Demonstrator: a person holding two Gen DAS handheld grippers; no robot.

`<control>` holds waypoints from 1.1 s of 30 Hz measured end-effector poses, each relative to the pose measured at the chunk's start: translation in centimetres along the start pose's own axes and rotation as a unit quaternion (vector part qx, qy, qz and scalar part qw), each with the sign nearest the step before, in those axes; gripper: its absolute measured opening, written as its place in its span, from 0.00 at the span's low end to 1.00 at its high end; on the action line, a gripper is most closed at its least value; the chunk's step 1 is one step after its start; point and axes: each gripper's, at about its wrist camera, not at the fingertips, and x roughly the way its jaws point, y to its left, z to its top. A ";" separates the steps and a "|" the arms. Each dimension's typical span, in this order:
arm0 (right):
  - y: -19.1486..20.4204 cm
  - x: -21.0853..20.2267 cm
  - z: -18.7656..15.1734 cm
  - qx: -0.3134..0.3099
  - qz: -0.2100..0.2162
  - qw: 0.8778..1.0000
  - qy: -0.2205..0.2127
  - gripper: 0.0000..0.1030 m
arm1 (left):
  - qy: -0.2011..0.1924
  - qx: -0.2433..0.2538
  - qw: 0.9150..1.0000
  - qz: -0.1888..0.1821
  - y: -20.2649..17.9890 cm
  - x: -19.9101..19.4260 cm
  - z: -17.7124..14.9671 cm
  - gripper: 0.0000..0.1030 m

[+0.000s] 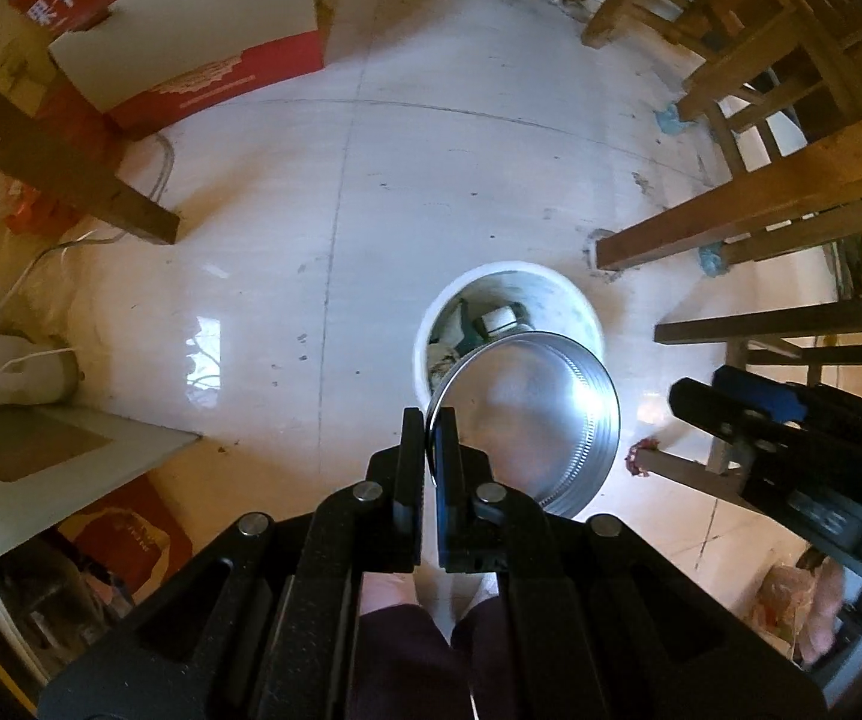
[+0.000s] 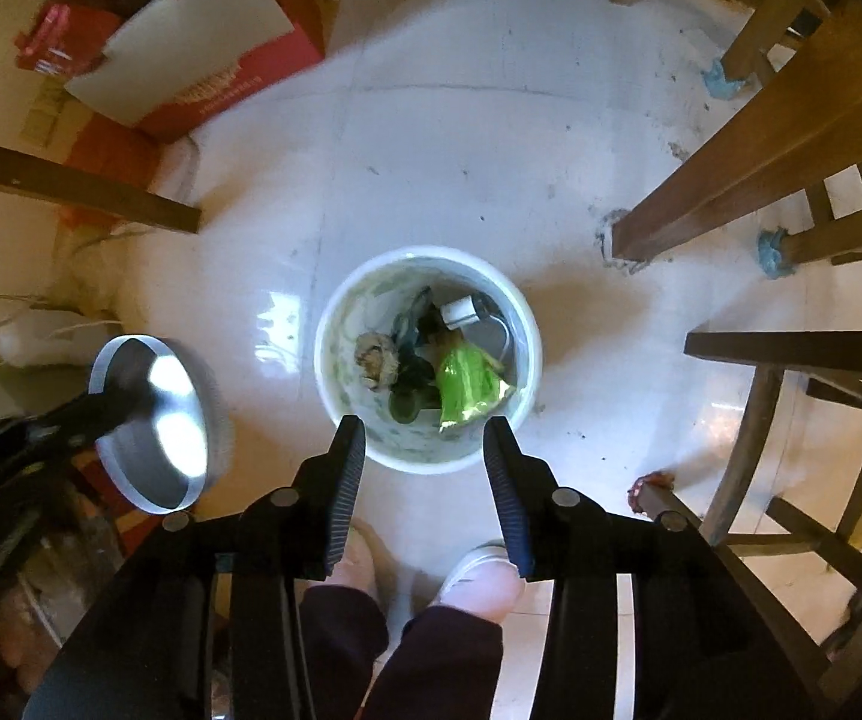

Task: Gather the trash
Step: 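Open the right tool dropping the green wrapper into the bucket, then open the left tool dropping the silver tin lid into the bucket, then raise both open tools back up toward the floral table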

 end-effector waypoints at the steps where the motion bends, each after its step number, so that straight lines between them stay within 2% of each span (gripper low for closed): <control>1: 0.0 -1.1 -0.1 0.002 0.003 1.000 -0.006 0.37 | 0.001 0.002 1.000 -0.003 -0.4 -0.2 0.1 0.01; 4: 0.0 -3.6 -0.1 0.006 0.004 1.000 -0.020 0.37 | 0.005 0.007 1.000 -0.016 -1.7 -0.9 0.5 0.03; 6: 0.2 -5.4 -0.2 0.007 -0.001 1.000 -0.030 0.37 | 0.016 0.012 1.000 -0.019 -2.7 -1.4 0.8 0.18; 7: 0.3 -6.4 -0.3 0.007 -0.003 0.999 -0.036 0.37 | 0.025 0.014 0.999 -0.018 -3.2 -1.6 0.9 0.39; 8: 0.3 -7.3 -0.4 0.010 -0.006 0.999 -0.040 0.37 | 0.029 0.018 0.999 -0.019 -3.7 -1.9 1.0 0.45; 13: 0.6 -11.2 -0.8 0.021 -0.012 0.998 -0.051 0.37 | 0.021 0.037 0.999 -0.012 -5.4 -5.6 0.6 0.45; 16: 1.2 -13.9 -1.2 0.019 -0.019 0.998 -0.062 0.37 | 0.005 0.044 0.999 -0.015 -5.7 -9.5 0.4 0.45; 25: 5.0 -24.7 -2.6 -0.001 -0.017 0.993 -0.117 0.37 | -0.074 0.055 0.995 -0.030 -5.2 -24.9 -0.8 0.45; 30: 7.8 -32.1 -3.8 -0.006 -0.024 0.985 -0.171 0.37 | -0.129 0.068 0.989 -0.030 -5.0 -34.1 -1.1 0.45; 33: 9.6 -36.4 -4.7 -0.007 -0.022 0.978 -0.206 0.37 | -0.167 0.078 0.982 -0.035 -5.0 -39.6 -1.5 0.45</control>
